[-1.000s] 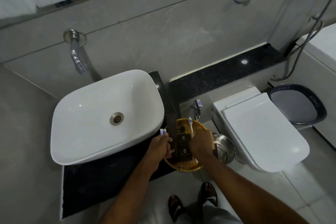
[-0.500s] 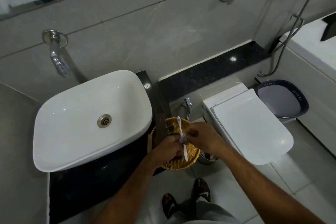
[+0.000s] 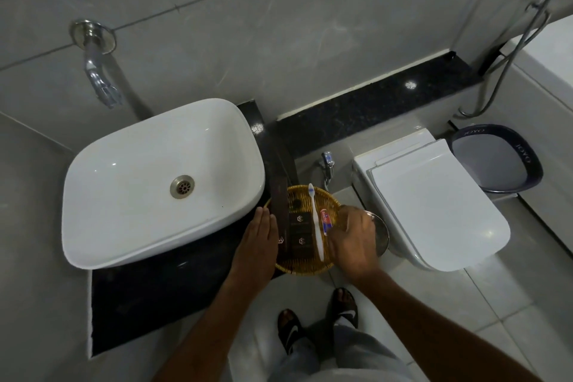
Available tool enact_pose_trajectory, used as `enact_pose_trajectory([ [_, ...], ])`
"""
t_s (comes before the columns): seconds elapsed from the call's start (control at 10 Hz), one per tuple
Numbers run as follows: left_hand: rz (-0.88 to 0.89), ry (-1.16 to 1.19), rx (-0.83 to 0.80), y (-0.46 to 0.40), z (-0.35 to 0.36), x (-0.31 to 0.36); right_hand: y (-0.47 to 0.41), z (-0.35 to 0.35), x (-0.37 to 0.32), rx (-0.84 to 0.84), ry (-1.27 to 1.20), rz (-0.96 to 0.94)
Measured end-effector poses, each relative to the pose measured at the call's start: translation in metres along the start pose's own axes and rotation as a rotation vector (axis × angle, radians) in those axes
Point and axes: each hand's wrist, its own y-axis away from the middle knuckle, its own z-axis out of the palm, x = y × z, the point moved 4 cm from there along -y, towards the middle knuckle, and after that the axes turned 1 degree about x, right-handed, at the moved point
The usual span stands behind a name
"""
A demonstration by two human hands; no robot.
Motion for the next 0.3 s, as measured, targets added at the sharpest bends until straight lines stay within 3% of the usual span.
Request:
enact_pose_trajectory([
  [0.2,0.022,-0.050,-0.002,0.0006,-0.0029,-0.0009,0.0055,0.0170,0.0102,0.014,0.139,0.032],
  [0.3,-0.011,-0.046,-0.021,-0.0005,-0.0035,-0.0018,0.0088,0.0166,0.0022,0.036,0.339,-0.153],
])
